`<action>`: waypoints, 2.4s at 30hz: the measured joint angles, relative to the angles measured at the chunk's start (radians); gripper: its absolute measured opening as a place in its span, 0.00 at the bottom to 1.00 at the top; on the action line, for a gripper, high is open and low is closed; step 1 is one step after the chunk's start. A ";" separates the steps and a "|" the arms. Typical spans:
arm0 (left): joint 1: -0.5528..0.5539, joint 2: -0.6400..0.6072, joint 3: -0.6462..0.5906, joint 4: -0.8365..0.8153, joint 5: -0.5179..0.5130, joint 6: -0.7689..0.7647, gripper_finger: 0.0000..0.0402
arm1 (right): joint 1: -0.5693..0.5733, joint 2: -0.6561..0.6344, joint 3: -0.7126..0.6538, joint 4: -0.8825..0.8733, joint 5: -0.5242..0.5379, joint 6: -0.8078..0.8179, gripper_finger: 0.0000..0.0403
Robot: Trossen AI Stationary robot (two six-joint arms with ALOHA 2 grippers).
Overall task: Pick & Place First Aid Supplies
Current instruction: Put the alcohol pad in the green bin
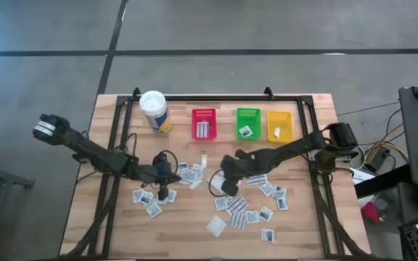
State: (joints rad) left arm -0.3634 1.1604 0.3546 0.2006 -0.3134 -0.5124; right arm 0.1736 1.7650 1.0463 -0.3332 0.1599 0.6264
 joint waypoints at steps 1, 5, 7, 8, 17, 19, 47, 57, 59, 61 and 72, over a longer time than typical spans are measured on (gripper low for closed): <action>0.000 0.014 0.000 0.003 -0.002 -0.007 0.00 | 0.007 -0.012 -0.018 0.000 0.013 0.019 0.16; 0.000 0.065 0.000 0.005 -0.001 -0.033 0.00 | 0.039 -0.063 -0.090 0.049 0.054 0.077 0.18; 0.000 0.087 0.000 0.004 -0.002 -0.039 0.00 | 0.049 -0.081 -0.126 0.128 0.054 0.078 0.18; 0.000 0.098 0.000 0.007 -0.003 -0.040 0.00 | 0.051 -0.086 -0.143 0.175 0.053 0.076 0.18; 0.002 0.150 0.000 0.042 -0.078 -0.031 0.00 | 0.038 -0.039 -0.232 0.647 0.053 0.004 0.18; 0.002 0.169 0.000 0.076 -0.078 -0.031 0.00 | 0.028 -0.017 -0.222 0.686 0.053 -0.025 0.19; 0.000 0.451 0.029 0.351 -0.079 0.023 0.00 | -0.072 0.230 0.052 0.681 -0.092 -0.255 0.32; -0.001 0.444 0.018 0.348 -0.073 0.023 0.00 | -0.100 0.326 0.188 0.521 -0.118 -0.290 0.32; -0.001 0.444 0.018 0.348 -0.072 0.023 0.00 | -0.101 0.335 0.197 0.514 -0.117 -0.289 0.32; -0.001 0.444 0.018 0.348 -0.072 0.023 0.00 | -0.101 0.336 0.197 0.513 -0.117 -0.288 0.32; -0.001 0.444 0.018 0.348 -0.071 0.023 0.00 | -0.121 0.347 0.204 0.531 -0.116 -0.274 0.33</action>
State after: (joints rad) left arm -0.3641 1.6039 0.3725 0.5484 -0.3840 -0.4892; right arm 0.0530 2.1124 1.2499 0.1977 0.0438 0.3520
